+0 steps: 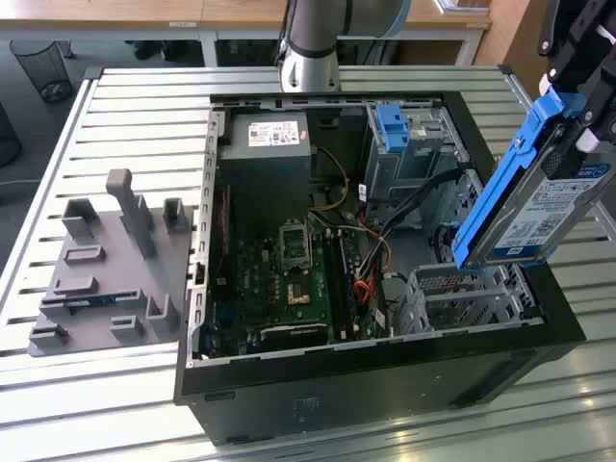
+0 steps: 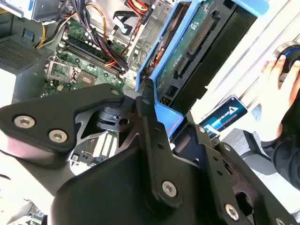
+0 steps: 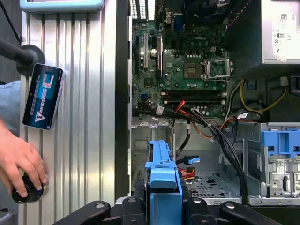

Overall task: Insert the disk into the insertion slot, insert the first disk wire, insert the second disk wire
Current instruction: 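Insert the disk into the insertion slot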

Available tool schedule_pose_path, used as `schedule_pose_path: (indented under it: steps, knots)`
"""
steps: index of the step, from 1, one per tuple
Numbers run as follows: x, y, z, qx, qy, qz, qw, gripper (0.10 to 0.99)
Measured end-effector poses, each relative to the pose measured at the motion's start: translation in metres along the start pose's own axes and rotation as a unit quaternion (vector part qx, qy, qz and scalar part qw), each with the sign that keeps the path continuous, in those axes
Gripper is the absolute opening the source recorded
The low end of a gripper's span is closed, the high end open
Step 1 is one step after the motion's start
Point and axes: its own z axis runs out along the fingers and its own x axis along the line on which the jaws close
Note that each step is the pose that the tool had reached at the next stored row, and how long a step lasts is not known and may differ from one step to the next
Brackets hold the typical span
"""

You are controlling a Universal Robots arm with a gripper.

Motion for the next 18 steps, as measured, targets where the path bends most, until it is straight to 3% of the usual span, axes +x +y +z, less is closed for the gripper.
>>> schedule_pose_path:
  steps: [8,15,16,18]
  knots:
    - [0.0,0.0002,0.0001,0.001,0.0,0.0,1.0,0.365]
    - [0.0,0.0048,0.0019,0.0137,-0.0002,0.0,0.9999,0.365]
    - [0.0001,0.007,0.0028,0.0193,-0.0003,0.0,0.9998,0.365]
    - [-0.0005,0.0148,0.0046,0.0242,-0.0004,0.0,0.9997,0.365]
